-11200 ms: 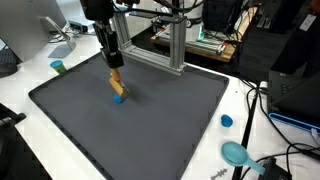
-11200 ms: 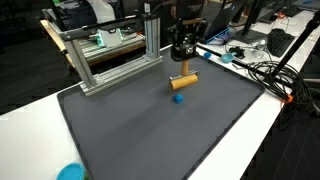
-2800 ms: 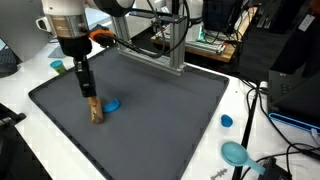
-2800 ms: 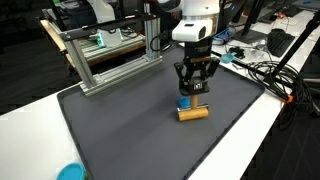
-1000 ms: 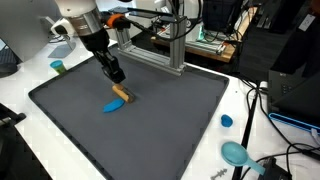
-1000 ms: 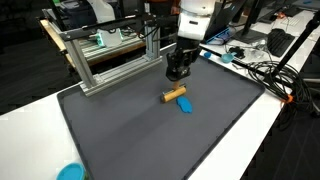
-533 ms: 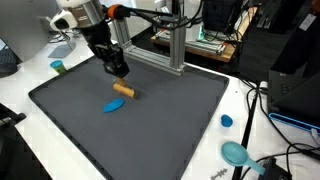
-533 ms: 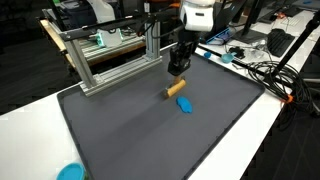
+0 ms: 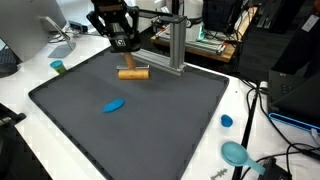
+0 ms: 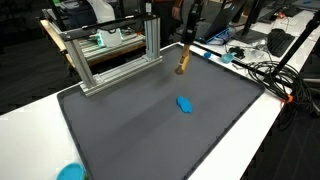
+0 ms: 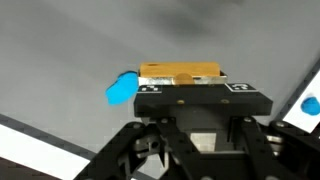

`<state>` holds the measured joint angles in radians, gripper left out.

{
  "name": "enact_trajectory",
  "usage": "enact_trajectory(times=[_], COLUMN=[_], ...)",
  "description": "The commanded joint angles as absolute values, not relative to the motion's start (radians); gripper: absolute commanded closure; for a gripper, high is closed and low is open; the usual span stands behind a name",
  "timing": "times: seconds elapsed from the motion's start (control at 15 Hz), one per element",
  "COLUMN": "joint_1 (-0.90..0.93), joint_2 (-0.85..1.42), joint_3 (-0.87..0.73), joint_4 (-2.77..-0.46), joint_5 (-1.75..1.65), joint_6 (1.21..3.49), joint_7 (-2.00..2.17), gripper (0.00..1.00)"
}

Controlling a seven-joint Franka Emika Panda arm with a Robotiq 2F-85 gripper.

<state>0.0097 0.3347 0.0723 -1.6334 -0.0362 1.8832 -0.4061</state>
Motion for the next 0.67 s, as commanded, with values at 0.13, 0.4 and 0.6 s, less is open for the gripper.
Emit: enact_trajectory(times=[0.13,0.4,0.6], joint_1=[0.006,0.014,0.014], joint_2=[0.360,0.348,0.355], joint_3=[0.102,0.096,0.096], joint_4=[-1.555,-1.594,-1.588], joint_5=[-0.053,-0.067,-0.067], joint_6=[1.768,1.803,1.801], joint_7=[-0.588,-0.562,-0.563], gripper=[0.78,0.53,0.78])
